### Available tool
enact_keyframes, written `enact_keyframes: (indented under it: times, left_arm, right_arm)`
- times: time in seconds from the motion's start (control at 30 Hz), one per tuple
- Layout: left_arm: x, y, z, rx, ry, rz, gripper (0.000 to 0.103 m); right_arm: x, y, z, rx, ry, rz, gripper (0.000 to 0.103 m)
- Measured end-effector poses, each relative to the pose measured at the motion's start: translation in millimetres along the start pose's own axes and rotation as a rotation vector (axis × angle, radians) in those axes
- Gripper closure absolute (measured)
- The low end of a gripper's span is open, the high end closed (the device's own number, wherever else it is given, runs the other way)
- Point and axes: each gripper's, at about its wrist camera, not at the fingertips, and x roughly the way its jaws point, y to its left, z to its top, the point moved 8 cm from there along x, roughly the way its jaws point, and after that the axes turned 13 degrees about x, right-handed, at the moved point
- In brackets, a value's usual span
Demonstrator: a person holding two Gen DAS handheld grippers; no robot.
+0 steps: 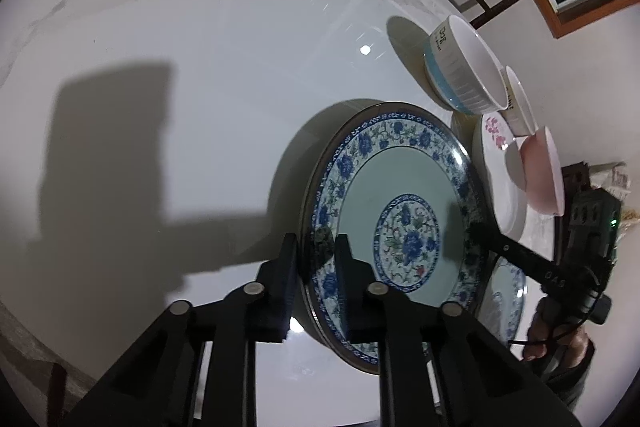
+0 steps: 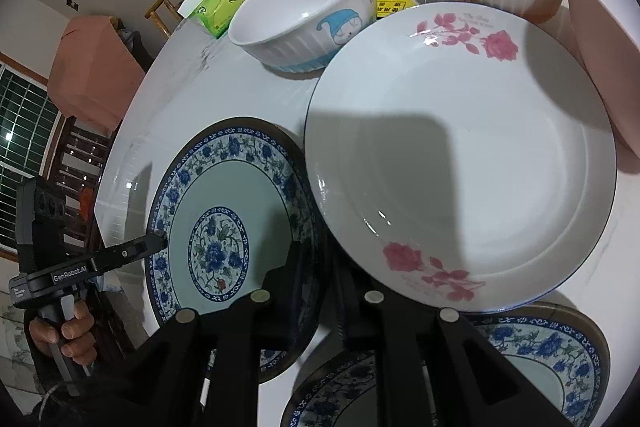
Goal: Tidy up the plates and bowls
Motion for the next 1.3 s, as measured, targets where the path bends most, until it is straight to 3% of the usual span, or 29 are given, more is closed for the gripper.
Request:
enact_keyframes:
  times: [0.63, 1.3]
  left_arm:
    - [-33, 22, 4, 0.075, -0.052, 0.089, 0.091]
    - [-25, 45, -4, 0.078, -0.035, 0.116, 0.089]
  right_arm:
    - [-12, 35, -37, 0.009, -0.057, 0.009, 0.089]
    - [11, 43, -59, 0.042, -0.018, 0.014, 0.089]
